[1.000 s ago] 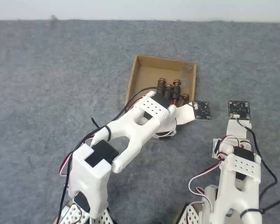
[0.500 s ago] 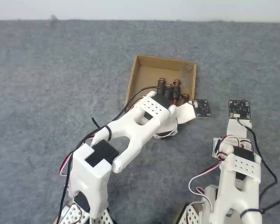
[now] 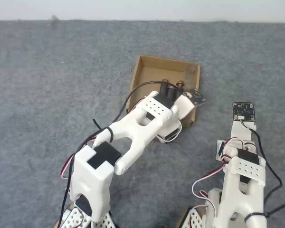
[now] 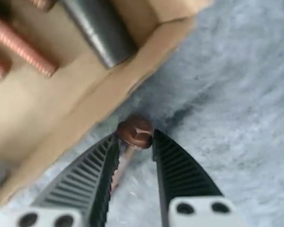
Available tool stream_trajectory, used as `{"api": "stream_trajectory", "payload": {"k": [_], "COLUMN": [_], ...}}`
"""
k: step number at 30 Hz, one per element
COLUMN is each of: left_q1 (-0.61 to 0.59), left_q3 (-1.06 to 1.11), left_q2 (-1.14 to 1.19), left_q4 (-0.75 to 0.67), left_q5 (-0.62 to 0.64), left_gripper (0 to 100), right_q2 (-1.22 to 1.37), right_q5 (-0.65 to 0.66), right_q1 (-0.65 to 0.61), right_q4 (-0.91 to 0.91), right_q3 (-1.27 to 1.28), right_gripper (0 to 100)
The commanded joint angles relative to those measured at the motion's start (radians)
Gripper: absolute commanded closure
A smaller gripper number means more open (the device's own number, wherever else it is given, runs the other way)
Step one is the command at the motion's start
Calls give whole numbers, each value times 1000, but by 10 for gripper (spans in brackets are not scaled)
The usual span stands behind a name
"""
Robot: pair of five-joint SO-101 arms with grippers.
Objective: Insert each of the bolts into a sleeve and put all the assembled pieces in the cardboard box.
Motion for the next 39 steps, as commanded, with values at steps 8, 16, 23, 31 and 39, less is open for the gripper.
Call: {"api": "stream_trajectory", "payload": {"k": [8,16,23,31,39], "left_q1": [-38,-149,-144,-137,-110], "left_q3": [104,248,282,341,240], "left_q2": [-199,-307,-305,-304,-198], "left_q4": [-26,-100,-152,-302,-255], "left_q5": [103,77,-86,-157,-146], "left_gripper": [898,838,840,840,857], "right_q2": [-38,-38,-39,-41,-41], "right_q5": [14,14,14,14,14], "right_q1": [8,8,8,8,-1], "right_q4": [-13,-8,-12,-10,-8], "right_q3": [-3,-3,5,6,8], "right_gripper": [993,993,993,993,993]}}
